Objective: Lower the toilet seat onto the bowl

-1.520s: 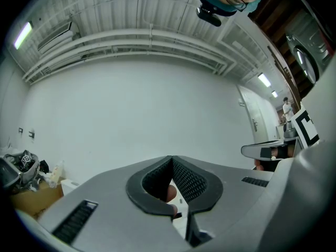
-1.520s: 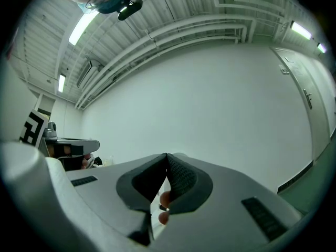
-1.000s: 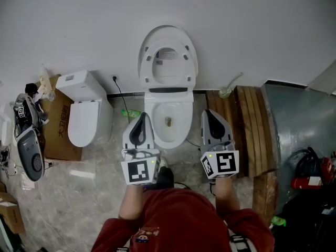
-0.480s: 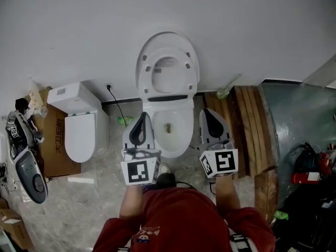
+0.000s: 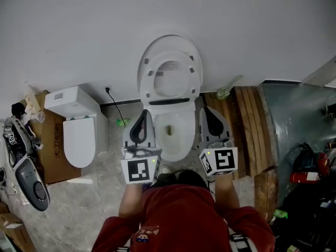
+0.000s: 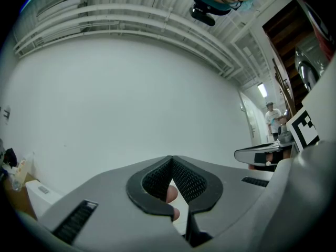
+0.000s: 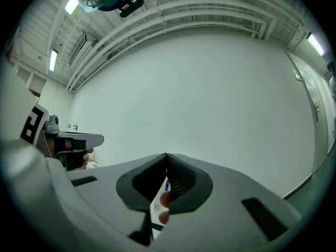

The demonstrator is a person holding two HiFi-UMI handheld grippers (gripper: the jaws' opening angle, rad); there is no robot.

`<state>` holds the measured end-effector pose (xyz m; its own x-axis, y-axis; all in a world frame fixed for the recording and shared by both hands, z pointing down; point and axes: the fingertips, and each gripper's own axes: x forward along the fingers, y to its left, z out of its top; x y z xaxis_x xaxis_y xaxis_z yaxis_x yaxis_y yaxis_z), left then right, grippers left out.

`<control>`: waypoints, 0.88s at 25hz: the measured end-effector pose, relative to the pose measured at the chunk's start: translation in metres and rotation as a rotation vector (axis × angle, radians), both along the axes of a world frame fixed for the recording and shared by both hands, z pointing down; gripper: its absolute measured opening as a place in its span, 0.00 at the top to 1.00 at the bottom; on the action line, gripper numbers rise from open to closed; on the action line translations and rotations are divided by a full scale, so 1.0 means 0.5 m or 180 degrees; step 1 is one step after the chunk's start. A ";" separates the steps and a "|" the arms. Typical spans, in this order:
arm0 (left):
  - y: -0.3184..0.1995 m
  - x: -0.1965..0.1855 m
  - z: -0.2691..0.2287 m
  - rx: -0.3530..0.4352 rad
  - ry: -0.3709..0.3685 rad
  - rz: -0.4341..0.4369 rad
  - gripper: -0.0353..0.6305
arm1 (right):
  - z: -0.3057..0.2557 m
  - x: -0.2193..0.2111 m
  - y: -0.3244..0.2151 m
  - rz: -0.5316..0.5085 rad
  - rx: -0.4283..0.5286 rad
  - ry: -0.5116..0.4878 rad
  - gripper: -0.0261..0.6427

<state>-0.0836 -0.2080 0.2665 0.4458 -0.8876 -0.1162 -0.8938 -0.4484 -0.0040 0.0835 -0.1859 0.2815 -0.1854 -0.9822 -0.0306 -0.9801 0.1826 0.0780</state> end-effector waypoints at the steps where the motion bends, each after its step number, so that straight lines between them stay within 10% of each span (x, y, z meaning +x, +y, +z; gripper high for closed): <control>1: -0.006 0.002 0.002 -0.0012 -0.0008 -0.0002 0.93 | 0.003 0.003 -0.008 -0.0001 -0.0010 -0.0010 0.94; 22: -0.192 0.148 0.003 -0.0013 -0.0246 -0.0511 0.93 | 0.043 0.136 -0.261 -0.0563 -0.0068 -0.0140 0.94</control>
<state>-0.0096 -0.3042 0.2682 0.3058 -0.9484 -0.0834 -0.9510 -0.3001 -0.0740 0.1514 -0.3165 0.3029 -0.3542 -0.9349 -0.0220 -0.9350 0.3535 0.0300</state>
